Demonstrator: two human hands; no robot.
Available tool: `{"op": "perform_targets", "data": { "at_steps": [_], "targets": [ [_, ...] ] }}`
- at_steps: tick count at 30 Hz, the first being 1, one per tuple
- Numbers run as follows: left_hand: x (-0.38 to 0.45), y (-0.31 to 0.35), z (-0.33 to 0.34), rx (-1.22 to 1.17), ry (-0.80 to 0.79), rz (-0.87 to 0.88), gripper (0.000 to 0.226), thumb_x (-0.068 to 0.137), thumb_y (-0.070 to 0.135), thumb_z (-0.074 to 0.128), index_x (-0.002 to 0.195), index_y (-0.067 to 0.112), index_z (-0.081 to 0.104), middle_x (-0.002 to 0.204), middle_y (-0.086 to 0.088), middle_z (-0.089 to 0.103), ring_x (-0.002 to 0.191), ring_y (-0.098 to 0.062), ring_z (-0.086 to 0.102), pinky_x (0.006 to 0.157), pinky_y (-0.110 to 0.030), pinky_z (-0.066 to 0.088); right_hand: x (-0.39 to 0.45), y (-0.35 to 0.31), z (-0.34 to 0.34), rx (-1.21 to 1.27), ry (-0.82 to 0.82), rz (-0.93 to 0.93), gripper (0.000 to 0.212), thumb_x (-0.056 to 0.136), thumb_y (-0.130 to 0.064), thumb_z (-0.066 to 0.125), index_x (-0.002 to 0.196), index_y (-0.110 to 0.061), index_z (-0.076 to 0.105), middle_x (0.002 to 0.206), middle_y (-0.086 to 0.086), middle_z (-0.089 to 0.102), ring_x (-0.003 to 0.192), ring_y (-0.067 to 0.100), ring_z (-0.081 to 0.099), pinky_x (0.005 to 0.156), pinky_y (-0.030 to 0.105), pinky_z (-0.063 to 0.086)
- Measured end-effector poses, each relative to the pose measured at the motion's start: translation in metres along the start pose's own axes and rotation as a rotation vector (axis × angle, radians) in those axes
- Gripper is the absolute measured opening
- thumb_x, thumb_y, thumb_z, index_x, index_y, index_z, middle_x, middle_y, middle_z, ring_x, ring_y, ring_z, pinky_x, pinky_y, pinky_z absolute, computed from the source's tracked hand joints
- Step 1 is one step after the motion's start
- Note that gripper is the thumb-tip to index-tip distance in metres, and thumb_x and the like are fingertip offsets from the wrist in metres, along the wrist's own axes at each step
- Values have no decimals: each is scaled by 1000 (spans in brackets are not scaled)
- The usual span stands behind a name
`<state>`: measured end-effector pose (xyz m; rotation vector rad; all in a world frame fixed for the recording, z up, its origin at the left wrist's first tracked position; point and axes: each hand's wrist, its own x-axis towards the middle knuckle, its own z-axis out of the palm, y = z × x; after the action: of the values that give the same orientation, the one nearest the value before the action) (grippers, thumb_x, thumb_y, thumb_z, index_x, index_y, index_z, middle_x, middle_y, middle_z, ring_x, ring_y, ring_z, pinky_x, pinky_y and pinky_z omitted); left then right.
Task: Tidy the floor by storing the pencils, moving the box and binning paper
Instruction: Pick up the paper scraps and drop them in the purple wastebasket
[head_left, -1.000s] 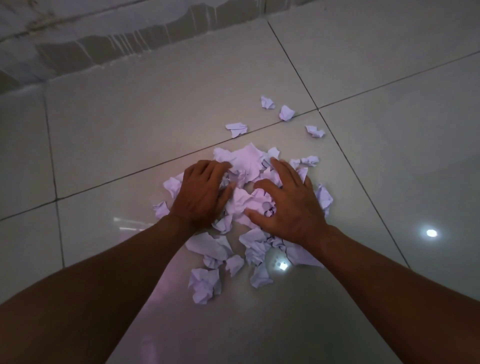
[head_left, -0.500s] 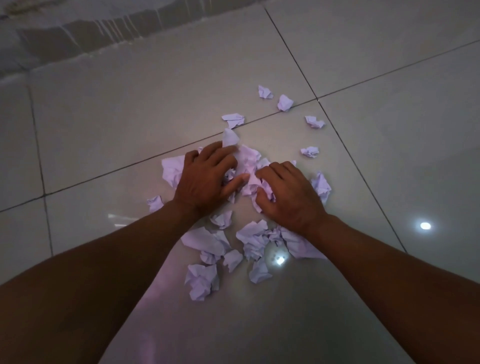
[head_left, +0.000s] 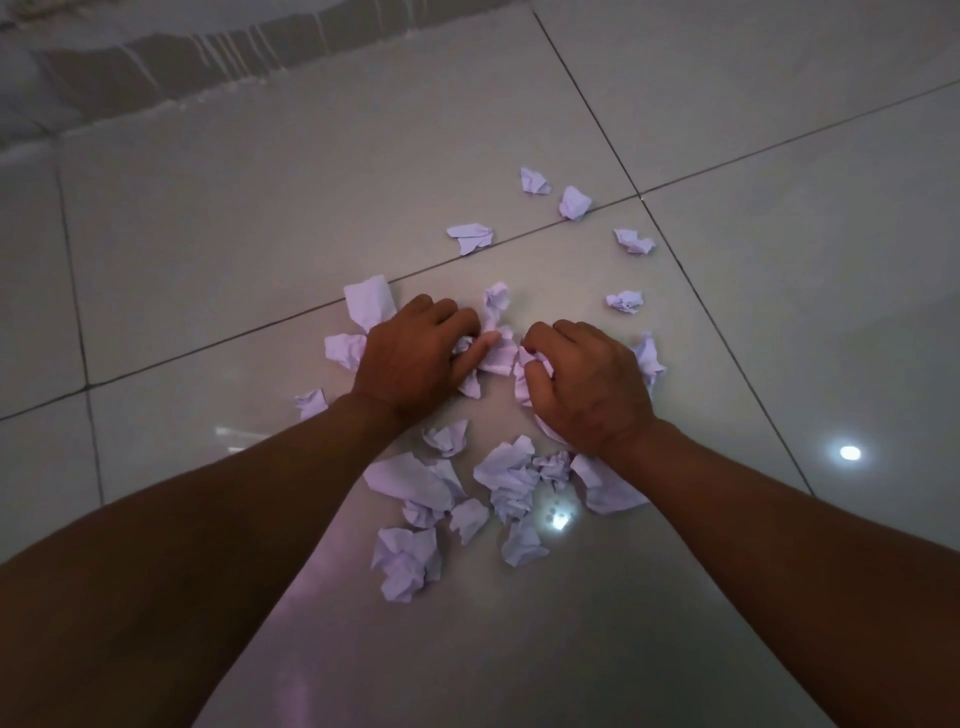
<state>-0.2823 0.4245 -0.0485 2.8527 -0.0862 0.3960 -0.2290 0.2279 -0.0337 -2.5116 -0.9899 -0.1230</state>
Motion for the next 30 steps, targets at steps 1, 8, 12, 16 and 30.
{"op": "perform_targets", "data": {
  "at_steps": [1,8,12,16,30],
  "targets": [
    [0,0,0,-16,2,-32,38,99,45,47,85,16,68,78,-7,67,71,-25,57,54,-27,36,0,0,-2,-5,2,5,13,82,-22,49,81,-14,59,70,7,59,63,29,55,52,34,42],
    [-3,8,-7,-107,-18,-155,41,96,47,48,85,20,76,78,-7,73,69,-26,63,58,-35,52,-7,-3,0,-53,37,4,38,90,-48,56,65,-20,55,56,3,56,52,21,53,46,30,42],
    [1,10,-16,-59,0,-194,41,94,45,50,74,20,77,61,-8,68,55,-27,61,52,-28,45,0,-4,-3,-50,-4,19,23,83,-33,58,65,-19,58,57,4,59,52,26,57,48,27,38],
    [13,14,-34,-71,12,-190,39,95,43,51,80,20,80,64,-9,71,55,-25,62,56,-28,46,7,-12,-14,-1,55,22,25,85,-33,51,67,-17,59,59,4,61,52,22,55,54,22,28],
    [50,67,-177,-69,-27,-334,46,96,44,45,78,17,77,66,-13,70,54,-25,50,59,-28,34,34,-63,-151,67,87,188,27,87,-30,50,63,-18,54,56,2,56,50,16,37,54,23,26]
  ]
}}
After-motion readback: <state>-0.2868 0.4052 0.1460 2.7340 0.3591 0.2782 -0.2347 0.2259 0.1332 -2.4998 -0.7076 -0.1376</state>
